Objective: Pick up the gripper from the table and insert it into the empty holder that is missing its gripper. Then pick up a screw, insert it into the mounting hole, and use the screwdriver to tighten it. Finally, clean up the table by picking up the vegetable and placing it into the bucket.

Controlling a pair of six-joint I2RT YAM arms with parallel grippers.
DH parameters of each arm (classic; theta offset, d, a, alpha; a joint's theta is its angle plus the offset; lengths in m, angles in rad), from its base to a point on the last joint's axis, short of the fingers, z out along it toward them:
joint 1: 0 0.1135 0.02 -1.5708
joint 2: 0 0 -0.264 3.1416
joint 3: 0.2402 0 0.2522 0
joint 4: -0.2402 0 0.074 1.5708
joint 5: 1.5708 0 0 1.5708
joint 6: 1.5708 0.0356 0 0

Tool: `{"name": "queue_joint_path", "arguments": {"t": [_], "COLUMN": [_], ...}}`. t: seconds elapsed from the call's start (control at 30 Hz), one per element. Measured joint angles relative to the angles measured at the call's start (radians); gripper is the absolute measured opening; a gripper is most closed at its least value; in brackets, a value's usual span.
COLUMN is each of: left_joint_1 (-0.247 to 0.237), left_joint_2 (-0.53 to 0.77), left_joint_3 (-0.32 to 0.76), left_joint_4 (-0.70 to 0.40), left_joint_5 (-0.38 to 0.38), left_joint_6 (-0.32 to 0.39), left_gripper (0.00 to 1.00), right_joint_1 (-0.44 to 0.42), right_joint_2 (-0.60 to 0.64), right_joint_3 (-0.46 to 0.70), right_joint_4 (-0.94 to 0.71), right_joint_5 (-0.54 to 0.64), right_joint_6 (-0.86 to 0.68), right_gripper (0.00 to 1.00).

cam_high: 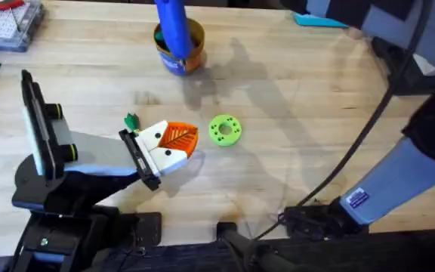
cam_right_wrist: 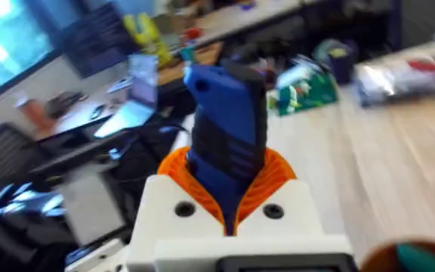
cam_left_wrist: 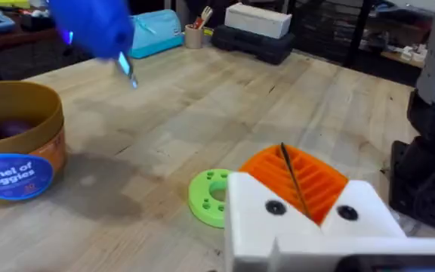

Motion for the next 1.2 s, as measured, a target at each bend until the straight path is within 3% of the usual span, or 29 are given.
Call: {"name": "queue_joint_path", "arguments": {"t": [0.2,0.33,0.5,0.77,0.9,1.03,1.2], "left_joint_1": [0.0,0.0,0.0,0.0,0.0,0.0,0.0], "left_joint_2": [0.0,0.0,0.0,0.0,0.0,0.0,0.0], "left_joint_3": [0.0,0.0,0.0,0.0,0.0,0.0,0.0], "left_joint_4": [0.0,0.0,0.0,0.0,0.0,0.001,0.001], "left_joint_5": [0.002,0.003,0.002,0.002,0.002,0.001,0.001], "left_joint_6": [0.003,0.003,0.003,0.003,0.003,0.003,0.003], "left_gripper": [0.004,0.004,0.004,0.004,0.004,0.004,0.004], "right_joint_1": [0.023,0.018,0.004,0.0,-0.008,-0.032,-0.084], "right_joint_2": [0.02,0.01,-0.047,-0.124,-0.124,-0.123,-0.126], "right_joint_3": [0.002,0.002,0.005,0.023,0.03,0.025,-0.037], "right_joint_4": [-0.514,-0.723,-0.946,-1.065,-1.203,-1.277,-1.203], "right_joint_5": [0.317,0.431,0.658,1.07,1.227,1.304,1.339], "right_joint_6": [-0.384,-0.606,-0.834,-1.158,-1.384,-1.571,-1.71], "right_gripper": [0.025,0.025,0.025,0.025,0.025,0.025,0.025]}}
